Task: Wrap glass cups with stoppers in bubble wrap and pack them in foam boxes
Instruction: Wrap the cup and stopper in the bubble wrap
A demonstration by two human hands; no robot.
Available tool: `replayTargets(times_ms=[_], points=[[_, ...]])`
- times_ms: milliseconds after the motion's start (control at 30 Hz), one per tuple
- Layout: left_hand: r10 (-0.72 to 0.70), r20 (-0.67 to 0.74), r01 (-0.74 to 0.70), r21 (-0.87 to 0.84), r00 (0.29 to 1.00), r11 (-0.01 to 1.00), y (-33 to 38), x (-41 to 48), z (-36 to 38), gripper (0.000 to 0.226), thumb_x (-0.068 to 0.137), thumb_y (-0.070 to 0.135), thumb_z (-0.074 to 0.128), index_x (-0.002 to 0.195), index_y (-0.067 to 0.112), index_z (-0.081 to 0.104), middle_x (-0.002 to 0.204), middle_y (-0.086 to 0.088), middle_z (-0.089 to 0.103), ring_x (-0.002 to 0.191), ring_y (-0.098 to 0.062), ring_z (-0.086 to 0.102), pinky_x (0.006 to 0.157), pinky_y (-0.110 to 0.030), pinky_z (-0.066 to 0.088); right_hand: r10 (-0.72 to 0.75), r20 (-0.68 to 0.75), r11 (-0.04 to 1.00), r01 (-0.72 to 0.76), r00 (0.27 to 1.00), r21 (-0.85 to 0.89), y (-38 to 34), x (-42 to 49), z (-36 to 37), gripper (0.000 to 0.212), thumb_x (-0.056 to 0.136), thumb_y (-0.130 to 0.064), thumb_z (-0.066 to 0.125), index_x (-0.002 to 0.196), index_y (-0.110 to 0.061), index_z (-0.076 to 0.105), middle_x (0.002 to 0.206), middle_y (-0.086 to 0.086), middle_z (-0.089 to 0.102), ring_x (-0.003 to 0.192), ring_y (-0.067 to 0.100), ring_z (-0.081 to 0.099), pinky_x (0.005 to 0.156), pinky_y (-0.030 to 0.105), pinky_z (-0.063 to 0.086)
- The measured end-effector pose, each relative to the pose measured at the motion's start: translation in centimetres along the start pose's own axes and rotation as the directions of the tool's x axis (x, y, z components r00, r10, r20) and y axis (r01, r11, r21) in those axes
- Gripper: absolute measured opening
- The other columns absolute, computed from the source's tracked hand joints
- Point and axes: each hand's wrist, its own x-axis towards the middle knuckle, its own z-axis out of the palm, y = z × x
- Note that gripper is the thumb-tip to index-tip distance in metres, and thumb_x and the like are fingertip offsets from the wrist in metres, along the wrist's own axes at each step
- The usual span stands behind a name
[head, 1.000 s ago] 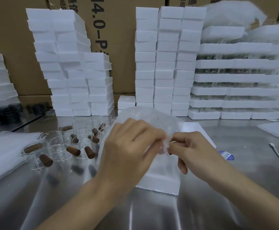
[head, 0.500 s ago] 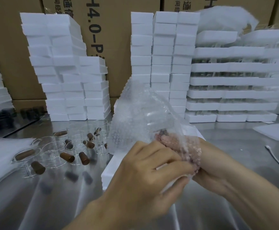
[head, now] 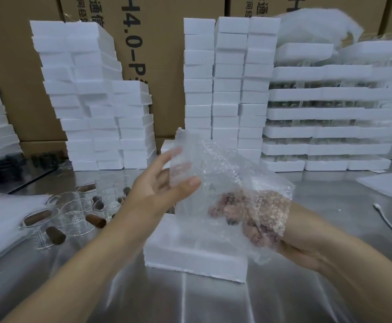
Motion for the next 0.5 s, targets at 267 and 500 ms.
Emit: replayTargets(times_ms=[267,500], points=[[-0.089,0.041,0.086,0.086,0.995,0.993,-1.7,-0.4,1.8,0.062,0.063,0.065,0.093,0.117,0.071,0.064,0.127,0.015,0.078,0.122,-0.009,0.072,0.112,-0.043,0.050,-0.002,0.002,0.982,0.002,1.000,0.189,0.3,0.5,0.2,0.031,0.105,0.009,0.047,0.133,0.021,0.050,0.076,0.008,0.062,0.068,0.019,0.058,0.055,0.021,0.054],[-0.086,0.037,0.085,0.038,0.996,0.996,-1.0,-0.1,0.9,0.092,0.043,0.087,0.089,0.128,0.064,0.063,0.132,0.027,0.072,0.121,0.000,0.069,0.093,-0.030,0.052,-0.009,-0.026,0.987,0.013,1.000,0.159,0.7,0.9,0.3,0.031,0.101,0.011,0.054,0.133,0.013,0.058,0.088,0.009,0.067,0.077,0.020,0.064,0.066,0.027,0.057]])
